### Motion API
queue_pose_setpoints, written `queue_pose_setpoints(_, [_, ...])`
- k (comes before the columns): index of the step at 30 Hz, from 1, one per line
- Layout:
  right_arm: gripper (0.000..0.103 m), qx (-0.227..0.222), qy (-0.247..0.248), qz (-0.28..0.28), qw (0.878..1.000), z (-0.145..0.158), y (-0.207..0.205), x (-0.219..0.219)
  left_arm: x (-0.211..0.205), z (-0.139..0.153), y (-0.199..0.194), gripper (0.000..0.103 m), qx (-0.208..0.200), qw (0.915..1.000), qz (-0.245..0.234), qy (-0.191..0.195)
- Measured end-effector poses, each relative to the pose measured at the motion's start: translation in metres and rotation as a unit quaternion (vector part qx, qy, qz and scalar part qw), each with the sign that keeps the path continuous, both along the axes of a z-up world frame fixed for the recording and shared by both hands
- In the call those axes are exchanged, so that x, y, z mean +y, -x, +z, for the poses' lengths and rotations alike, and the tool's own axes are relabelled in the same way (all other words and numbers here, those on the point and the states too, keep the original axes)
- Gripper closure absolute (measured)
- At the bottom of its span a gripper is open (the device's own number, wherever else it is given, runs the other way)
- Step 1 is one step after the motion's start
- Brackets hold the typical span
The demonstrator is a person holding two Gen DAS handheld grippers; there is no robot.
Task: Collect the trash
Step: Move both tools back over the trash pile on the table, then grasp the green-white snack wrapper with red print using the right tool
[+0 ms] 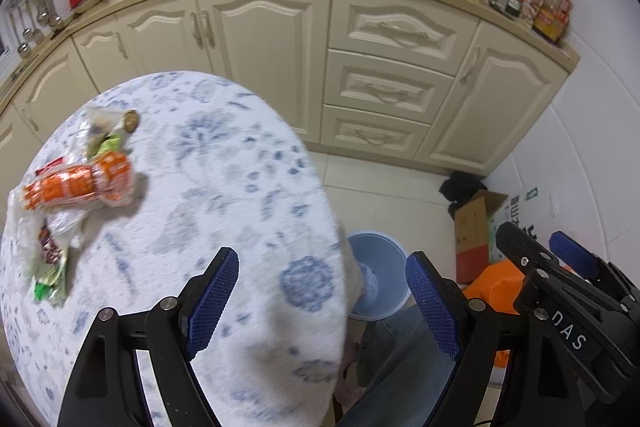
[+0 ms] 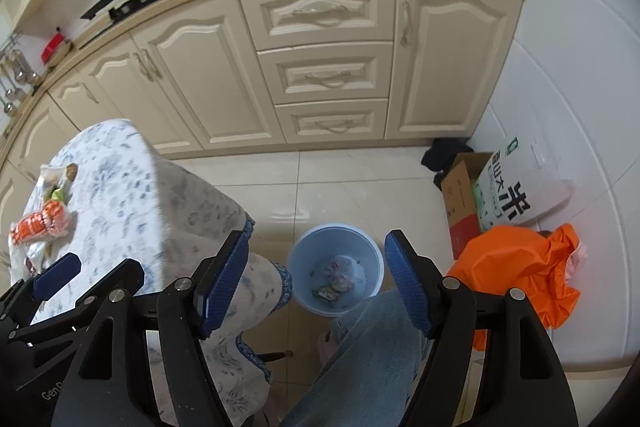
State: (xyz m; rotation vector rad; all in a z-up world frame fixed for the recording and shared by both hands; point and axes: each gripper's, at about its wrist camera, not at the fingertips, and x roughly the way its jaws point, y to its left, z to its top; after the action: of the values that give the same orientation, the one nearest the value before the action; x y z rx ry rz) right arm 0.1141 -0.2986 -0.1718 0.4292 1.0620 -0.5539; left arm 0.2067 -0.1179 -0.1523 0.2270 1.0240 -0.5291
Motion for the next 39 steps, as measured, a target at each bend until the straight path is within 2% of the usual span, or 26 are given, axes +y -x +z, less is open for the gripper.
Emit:
queue_pose_setpoints(9, [0.023, -0.017, 0.024, 0.056, 0.998, 0.021, -0.016, 0.056, 0.069, 0.026, 0.015, 0.017, -0.020, 0.9982, 0.056, 0.008])
queue_pose_setpoints(12, [0.015, -0.021, 0.023, 0.070, 0.997, 0.023, -0.022, 0.076, 0.096, 0.035, 0.017, 0.016, -0.027, 0.9961, 0.084, 0.007])
queue_pose_setpoints(16, [0.012, -0.030, 0.010, 0.104, 0.994, 0.024, -0.031, 0.104, 0.132, 0.045, 0.019, 0.010, -0.034, 0.9923, 0.119, 0.009])
queue_pose_setpoints(20, [0.007, -0.032, 0.006, 0.133, 0.991, 0.025, -0.041, 0.132, 0.168, 0.052, 0.020, 0.009, -0.038, 0.9880, 0.149, 0.009])
queue_pose_setpoints(24, [0.003, -0.039, 0.002, 0.165, 0.986, 0.028, -0.053, 0.162, 0.204, 0.058, 0.022, 0.007, -0.045, 0.9818, 0.185, 0.007])
queue_pose_setpoints(31, [0.002, -0.029, -0.009, 0.217, 0.976, 0.021, -0.079, 0.211, 0.266, 0.059, 0.013, 0.007, -0.046, 0.9685, 0.245, 0.001])
queue_pose_setpoints(39, [0.002, -0.013, -0.025, 0.279, 0.960, 0.006, -0.119, 0.274, 0.324, 0.043, -0.009, 0.006, -0.027, 0.9553, 0.294, -0.002])
